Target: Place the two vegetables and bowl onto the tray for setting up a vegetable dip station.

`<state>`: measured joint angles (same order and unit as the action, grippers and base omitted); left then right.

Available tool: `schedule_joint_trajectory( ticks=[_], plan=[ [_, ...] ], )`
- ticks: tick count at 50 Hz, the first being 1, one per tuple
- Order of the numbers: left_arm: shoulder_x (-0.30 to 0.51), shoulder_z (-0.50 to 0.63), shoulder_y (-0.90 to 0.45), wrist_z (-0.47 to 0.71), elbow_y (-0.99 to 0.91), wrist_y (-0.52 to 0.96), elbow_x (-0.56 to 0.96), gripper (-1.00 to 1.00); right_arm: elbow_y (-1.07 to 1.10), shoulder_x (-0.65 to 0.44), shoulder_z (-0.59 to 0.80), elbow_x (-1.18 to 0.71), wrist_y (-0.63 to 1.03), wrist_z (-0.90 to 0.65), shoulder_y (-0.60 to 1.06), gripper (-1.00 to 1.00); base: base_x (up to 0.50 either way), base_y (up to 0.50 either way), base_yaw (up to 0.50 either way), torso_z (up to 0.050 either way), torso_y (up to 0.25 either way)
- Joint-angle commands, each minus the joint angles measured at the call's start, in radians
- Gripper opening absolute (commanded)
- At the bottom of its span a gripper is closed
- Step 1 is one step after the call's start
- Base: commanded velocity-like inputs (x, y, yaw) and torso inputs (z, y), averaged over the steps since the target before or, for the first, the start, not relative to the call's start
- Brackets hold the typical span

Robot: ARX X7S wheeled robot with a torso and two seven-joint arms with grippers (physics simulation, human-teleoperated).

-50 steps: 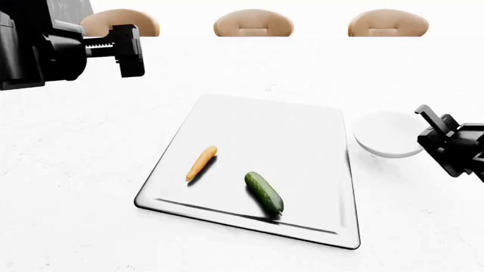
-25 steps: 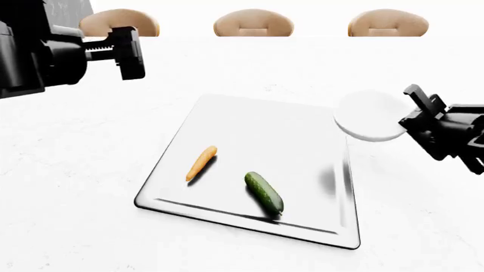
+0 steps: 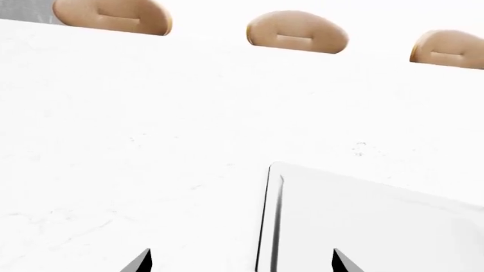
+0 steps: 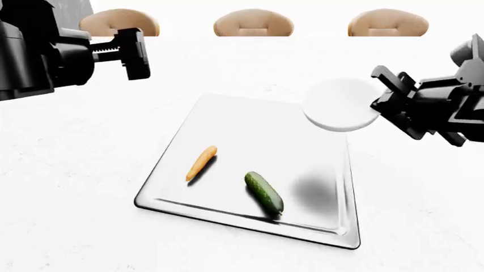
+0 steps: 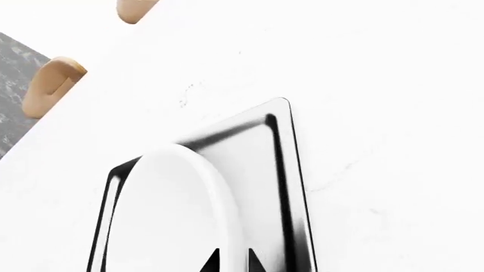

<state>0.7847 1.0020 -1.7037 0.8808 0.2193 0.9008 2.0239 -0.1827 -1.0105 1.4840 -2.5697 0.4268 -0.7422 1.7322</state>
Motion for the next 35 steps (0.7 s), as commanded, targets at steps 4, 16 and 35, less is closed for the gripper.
schedule_joint_trajectory(
  ticks=[4, 16, 35],
  plan=[
    [-0.014, 0.000, 0.014, -0.021, 0.010, -0.015, -0.015, 1.00, 0.007, 0.027, -0.021, -0.038, -0.024, 0.048, -0.043, -1.00, 0.00, 0.00, 0.00, 0.000, 0.000],
    [0.002, -0.006, 0.039, -0.031, -0.004, -0.032, -0.018, 1.00, -0.001, 0.083, -0.046, -0.088, -0.051, 0.101, -0.081, -1.00, 0.00, 0.00, 0.00, 0.000, 0.000],
    [0.014, -0.011, 0.047, -0.019, -0.015, -0.037, -0.008, 1.00, -0.031, 0.122, -0.053, -0.083, -0.036, 0.202, -0.137, -1.00, 0.00, 0.00, 0.00, 0.000, 0.001]
  ],
)
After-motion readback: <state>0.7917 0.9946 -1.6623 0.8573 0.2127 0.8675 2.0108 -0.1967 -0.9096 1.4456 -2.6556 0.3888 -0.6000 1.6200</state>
